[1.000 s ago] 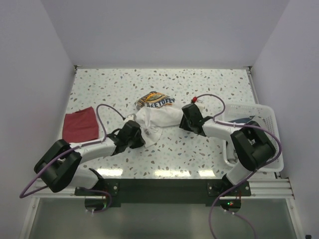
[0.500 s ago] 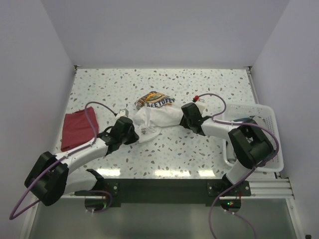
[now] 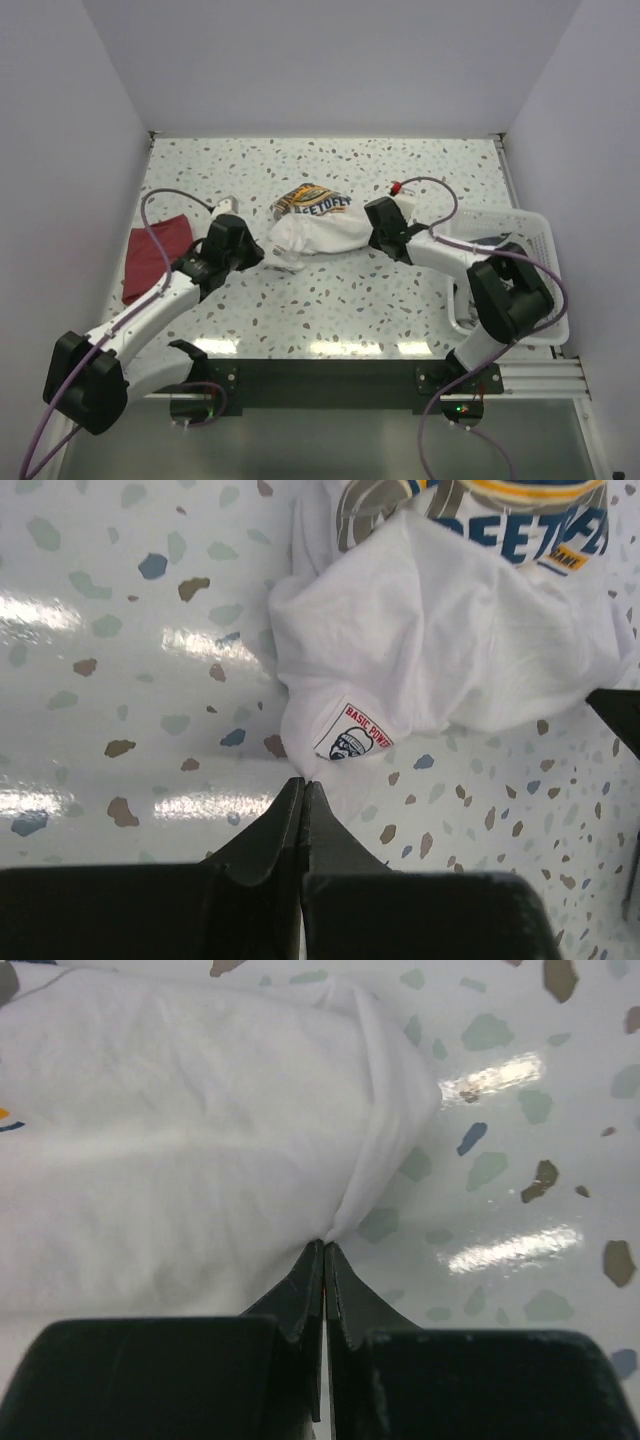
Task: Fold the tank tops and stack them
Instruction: Flatten the tank top out
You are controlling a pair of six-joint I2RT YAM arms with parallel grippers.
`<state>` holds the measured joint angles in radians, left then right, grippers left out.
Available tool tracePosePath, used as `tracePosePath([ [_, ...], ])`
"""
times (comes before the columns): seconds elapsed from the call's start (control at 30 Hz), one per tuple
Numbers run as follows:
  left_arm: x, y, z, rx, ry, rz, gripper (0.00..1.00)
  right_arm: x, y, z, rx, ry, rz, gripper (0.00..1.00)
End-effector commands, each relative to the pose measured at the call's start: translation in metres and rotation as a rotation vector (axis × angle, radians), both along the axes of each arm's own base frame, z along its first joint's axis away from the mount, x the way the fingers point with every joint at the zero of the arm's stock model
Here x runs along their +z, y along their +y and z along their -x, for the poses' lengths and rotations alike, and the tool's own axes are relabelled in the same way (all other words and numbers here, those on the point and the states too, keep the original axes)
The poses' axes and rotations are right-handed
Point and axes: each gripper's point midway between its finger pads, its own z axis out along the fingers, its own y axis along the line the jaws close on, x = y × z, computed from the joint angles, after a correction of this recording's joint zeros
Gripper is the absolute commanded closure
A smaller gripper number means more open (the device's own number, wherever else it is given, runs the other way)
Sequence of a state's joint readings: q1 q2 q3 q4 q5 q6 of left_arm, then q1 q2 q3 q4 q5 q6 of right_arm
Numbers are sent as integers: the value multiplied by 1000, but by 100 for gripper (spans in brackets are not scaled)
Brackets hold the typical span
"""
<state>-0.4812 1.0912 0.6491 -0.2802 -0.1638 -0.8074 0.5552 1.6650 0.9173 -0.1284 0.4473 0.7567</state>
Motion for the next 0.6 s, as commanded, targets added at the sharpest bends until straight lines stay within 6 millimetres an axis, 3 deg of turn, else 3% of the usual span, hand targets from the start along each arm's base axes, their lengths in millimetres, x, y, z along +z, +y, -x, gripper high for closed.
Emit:
tracePosePath([
  [0.0, 46, 21, -20, 49, -107, -30, 100, 76, -30, -4, -61, -125, 68, 100],
  [0.13, 75, 47, -36, 112, -152, -34, 100, 111, -60, 4, -87, -137, 75, 100],
  [0.2, 80, 64, -43, 151, -152, -39, 100, 124, -77, 8, -97, -138, 70, 100],
  [0.3, 84, 73, -46, 166, -154, -37, 100, 130, -88, 10, -97, -122, 78, 100],
  [0.4, 77, 73, -44, 157, -133, -29, 100, 118, -88, 12, -82, -81, 94, 96],
  [0.57, 46, 67, -34, 125, -71, -15, 100, 80, -73, 20, -30, 6, 41, 76],
])
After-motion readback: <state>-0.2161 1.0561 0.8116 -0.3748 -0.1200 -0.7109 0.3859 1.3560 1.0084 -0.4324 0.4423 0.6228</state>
